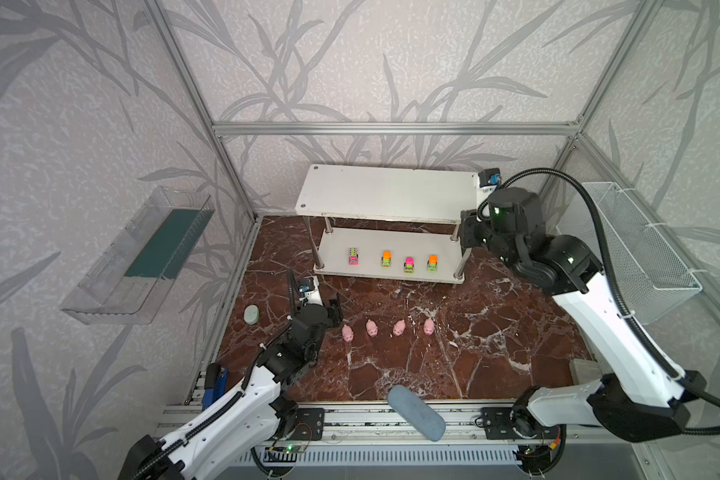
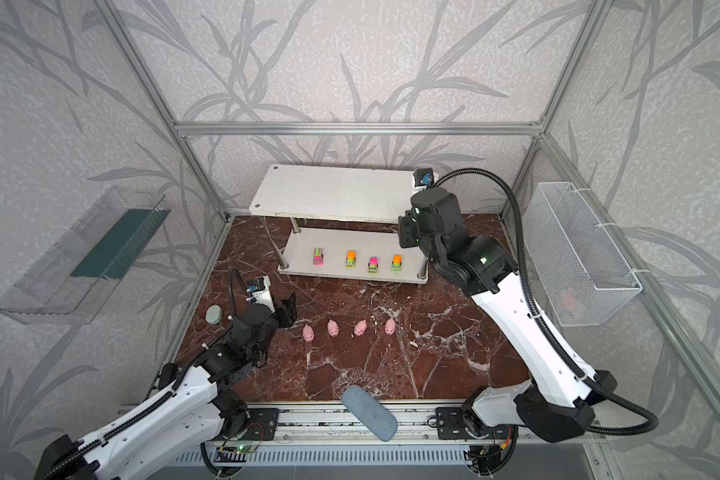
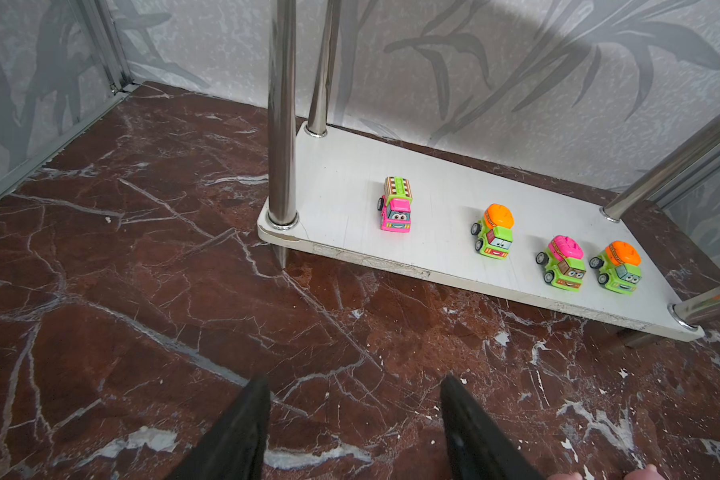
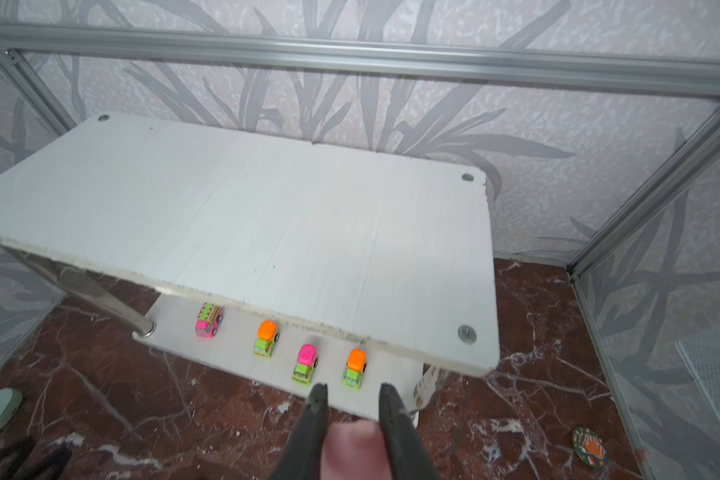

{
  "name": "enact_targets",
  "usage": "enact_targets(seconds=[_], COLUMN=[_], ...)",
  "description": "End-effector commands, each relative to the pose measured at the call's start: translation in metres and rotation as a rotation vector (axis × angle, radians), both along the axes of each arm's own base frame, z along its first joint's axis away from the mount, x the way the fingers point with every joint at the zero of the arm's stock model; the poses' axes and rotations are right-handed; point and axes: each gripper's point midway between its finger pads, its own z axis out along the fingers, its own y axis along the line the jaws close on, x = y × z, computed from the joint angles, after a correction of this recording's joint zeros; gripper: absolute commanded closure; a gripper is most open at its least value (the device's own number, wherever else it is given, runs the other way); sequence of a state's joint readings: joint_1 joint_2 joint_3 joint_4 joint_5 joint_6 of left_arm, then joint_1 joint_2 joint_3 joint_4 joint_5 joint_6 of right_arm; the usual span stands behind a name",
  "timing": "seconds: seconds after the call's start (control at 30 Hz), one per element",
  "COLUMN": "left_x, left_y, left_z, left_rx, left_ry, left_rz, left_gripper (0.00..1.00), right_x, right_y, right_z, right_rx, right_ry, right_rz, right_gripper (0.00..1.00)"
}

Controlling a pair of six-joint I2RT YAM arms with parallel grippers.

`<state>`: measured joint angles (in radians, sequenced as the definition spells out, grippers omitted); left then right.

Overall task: Place and organize the plastic toys onto the shelf
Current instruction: 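Grasp a pink pig with the right gripper and lift it toward the top shelf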

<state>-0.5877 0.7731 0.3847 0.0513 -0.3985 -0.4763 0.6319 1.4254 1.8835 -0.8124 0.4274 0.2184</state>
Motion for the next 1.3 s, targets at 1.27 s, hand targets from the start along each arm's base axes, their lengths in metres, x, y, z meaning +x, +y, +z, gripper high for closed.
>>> enact_targets(seconds=[1.27], left_x=[0.009], left_y=[-0.011], left_z=[-0.009], left_rx=[-0.059], left_ry=[0.043], left_rz=[-0.018], left_gripper=[0.36], right_x=[0.131], right_y=[-0.028], right_z=[-0.063], right_rx=[-0.149], right_ry=[0.223], right_rz=[-0.174], right_gripper=[0.70])
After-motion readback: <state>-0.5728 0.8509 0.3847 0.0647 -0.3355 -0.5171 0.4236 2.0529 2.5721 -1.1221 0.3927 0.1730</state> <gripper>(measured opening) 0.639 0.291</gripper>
